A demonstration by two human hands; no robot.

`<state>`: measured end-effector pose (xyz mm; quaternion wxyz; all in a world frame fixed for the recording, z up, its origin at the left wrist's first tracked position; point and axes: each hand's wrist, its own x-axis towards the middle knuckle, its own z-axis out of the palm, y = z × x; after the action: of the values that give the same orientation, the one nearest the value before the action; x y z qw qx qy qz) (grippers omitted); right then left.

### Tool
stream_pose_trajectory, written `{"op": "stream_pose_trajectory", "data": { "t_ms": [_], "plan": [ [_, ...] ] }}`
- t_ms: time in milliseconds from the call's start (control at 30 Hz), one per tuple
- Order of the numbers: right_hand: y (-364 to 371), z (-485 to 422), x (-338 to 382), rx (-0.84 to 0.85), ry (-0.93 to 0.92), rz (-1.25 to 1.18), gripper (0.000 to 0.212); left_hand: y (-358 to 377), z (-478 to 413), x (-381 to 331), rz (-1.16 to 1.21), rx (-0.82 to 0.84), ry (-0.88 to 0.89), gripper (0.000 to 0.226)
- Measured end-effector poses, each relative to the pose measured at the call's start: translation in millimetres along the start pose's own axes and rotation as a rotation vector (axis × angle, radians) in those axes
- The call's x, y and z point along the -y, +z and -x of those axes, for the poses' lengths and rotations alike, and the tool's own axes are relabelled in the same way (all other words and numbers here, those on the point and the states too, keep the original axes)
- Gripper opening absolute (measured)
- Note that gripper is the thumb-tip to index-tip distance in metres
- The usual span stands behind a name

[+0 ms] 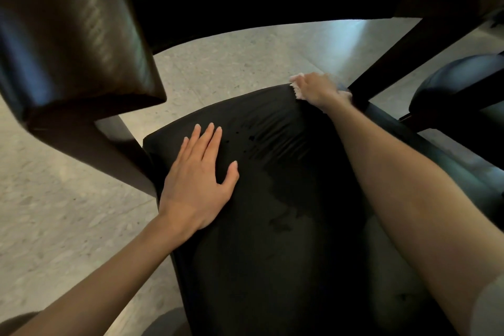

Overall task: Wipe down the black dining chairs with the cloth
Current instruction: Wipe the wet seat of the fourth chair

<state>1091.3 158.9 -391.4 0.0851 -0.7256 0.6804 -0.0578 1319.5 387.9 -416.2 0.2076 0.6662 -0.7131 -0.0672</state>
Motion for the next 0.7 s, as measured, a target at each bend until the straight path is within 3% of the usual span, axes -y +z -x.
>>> {"op": "stream_pose_trajectory", "data": {
  "t_ms": [200,333,500,600,700],
  "plan": [
    [18.6,43.9,84.6,0.016,-0.365,-0.036,0.037,-4.1,8.5,-6.1,0.183,-0.080,-0.125,0.064],
    [26.9,66.4,114.8,0.080,-0.464,-0.111,0.043,-7.2,18.6,-1.1,0.271,-0.164,-0.169,0.050],
    [30.1,118.5,133.3,0.159,-0.639,-0.164,0.040,-16.9,46.7,10.7,0.246,-0.106,-0.123,0.048],
    [24.5,136.2,123.4,0.175,-0.695,-0.348,0.038,-22.2,59.6,15.3,0.197,-0.060,-0.119,0.051],
    [8.8,126.7,100.9,-0.047,-0.495,-0.544,0.032,-25.2,65.9,21.6,0.143,-0.044,-0.090,0.052]
  ]
}}
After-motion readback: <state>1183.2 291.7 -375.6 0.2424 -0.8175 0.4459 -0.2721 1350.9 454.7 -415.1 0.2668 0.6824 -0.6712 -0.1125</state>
